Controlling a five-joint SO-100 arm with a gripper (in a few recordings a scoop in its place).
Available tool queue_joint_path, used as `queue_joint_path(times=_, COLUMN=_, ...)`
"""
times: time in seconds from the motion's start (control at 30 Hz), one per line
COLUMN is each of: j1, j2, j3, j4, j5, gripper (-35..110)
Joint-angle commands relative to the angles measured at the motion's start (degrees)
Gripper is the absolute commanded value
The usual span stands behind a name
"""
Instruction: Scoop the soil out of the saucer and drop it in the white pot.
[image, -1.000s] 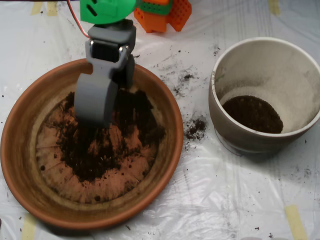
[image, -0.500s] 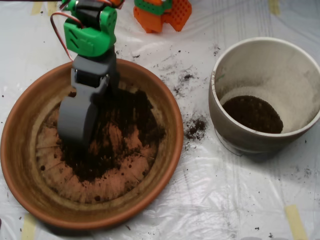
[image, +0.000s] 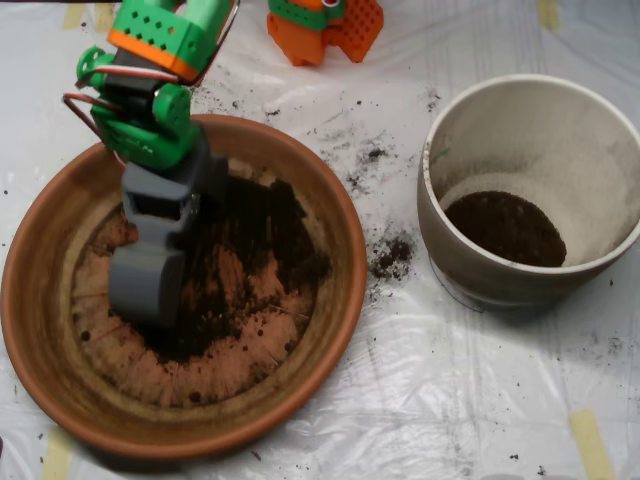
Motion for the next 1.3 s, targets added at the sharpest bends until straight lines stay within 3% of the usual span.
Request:
queue_joint_path(times=0.0, j1=-0.4, j2=-0.7, j3=-9.1, j4=4.1, j5=-0.4, gripper=55)
queue_joint_path(times=0.3, j1=-2.7, j2=-12.5, j3=-26.1, j4=14.6, j5=-3.4, gripper=55)
queue_joint_path(times=0.77, j1=-0.7, j2=-18.2, j3=-32.3, j4=17.2, j5=-5.6, gripper=52)
queue_joint_path(times=1.03, j1=2.0, j2=-17.1, j3=-29.8, j4=15.5, j5=-7.4, gripper=45)
queue_joint_path(times=1.17, j1=2.5, j2=-10.2, j3=-19.7, j4=8.9, j5=-8.0, gripper=28)
queue_joint_path(times=1.27, j1=2.3, j2=-3.3, j3=-9.9, j4=2.5, j5=-7.8, gripper=28)
